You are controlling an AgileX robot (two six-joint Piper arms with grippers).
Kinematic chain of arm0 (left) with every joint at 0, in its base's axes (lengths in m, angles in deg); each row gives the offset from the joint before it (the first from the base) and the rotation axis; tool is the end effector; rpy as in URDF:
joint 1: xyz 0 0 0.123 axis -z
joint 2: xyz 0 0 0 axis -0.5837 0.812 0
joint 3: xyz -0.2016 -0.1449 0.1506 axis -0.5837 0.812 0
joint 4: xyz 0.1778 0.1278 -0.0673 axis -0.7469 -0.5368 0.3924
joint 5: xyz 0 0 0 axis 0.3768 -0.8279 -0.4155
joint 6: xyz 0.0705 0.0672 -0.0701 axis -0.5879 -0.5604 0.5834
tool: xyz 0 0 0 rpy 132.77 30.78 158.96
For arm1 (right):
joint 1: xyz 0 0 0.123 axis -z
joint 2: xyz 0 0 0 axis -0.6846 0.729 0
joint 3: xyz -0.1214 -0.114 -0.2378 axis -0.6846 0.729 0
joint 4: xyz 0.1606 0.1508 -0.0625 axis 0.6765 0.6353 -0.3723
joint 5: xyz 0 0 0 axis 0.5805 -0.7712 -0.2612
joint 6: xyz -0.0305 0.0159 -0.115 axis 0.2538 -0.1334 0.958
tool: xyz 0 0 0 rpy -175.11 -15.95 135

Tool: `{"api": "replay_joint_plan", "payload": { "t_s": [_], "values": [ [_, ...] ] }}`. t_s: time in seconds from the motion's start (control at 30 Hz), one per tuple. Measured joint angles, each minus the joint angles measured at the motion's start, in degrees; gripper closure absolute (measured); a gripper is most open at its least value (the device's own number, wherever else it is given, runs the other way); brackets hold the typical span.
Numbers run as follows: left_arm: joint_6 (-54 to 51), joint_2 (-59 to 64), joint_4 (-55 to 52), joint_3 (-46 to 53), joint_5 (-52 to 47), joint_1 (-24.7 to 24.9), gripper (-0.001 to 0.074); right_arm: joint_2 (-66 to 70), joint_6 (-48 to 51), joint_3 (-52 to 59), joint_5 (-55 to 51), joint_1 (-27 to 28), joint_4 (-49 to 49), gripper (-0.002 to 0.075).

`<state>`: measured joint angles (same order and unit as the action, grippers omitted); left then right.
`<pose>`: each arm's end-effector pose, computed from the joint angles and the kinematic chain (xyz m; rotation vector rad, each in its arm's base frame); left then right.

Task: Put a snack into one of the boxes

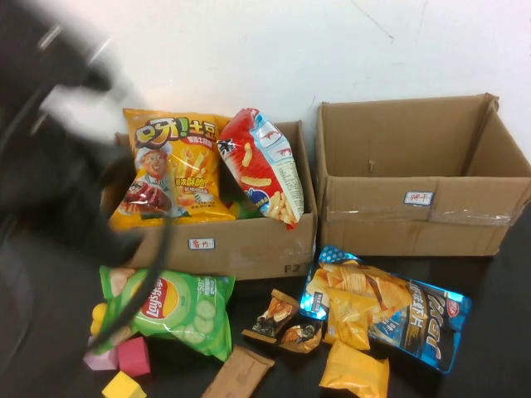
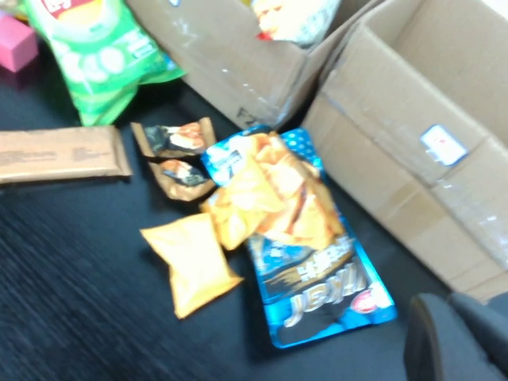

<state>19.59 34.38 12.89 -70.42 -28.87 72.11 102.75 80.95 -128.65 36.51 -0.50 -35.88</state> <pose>0.1726 -0.1027 0.4037 0.7395 1.9420 -0.0996 0.1108 0.0717 0.3153 -0.9214 1.9093 0.0835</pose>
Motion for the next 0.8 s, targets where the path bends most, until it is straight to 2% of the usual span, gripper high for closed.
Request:
{"api": "replay_joint_plan", "payload": {
  "t_s": [0.13, 0.37, 0.57, 0.8],
  "values": [
    [4.04, -12.71, 0.0, 14.35, 5.59, 0.0, 0.0736, -0.5, -2.07, 3.59, 2.95, 0.0, 1.59, 0.0727],
    [9.42, -31.6, 0.11, 30.12, 9.85, 0.0, 0.0736, -0.5, -4.23, 5.6, 3.62, 0.0, 4.25, 0.0727],
    [9.42, -40.18, -0.98, 36.97, 9.89, 0.0, 0.0736, -0.5, -4.49, 5.69, 3.75, 0.0, 4.46, 0.0727],
    [9.42, -42.14, 0.22, 41.28, 9.14, 0.0, 0.0736, -0.5, -4.49, 5.69, 3.88, 0.0, 4.59, 0.0727]
  ]
}}
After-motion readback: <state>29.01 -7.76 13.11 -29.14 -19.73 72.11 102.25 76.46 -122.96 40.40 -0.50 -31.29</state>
